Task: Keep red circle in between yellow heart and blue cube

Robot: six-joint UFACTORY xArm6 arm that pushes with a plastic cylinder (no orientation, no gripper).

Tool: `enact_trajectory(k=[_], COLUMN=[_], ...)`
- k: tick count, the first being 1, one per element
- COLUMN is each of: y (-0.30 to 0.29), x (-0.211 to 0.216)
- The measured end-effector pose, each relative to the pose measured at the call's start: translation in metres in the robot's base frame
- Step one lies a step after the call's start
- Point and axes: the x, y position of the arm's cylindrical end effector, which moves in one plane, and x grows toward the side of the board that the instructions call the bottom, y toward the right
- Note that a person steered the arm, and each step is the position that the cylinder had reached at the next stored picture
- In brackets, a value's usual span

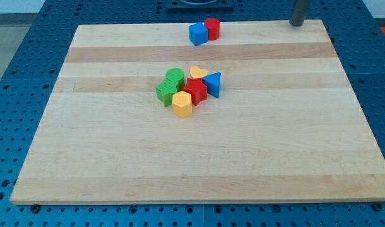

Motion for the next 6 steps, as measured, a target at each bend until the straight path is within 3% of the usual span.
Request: enact_trajectory(k=[4, 6], y=[-0.135, -0.167], x=[-0.008, -0.007])
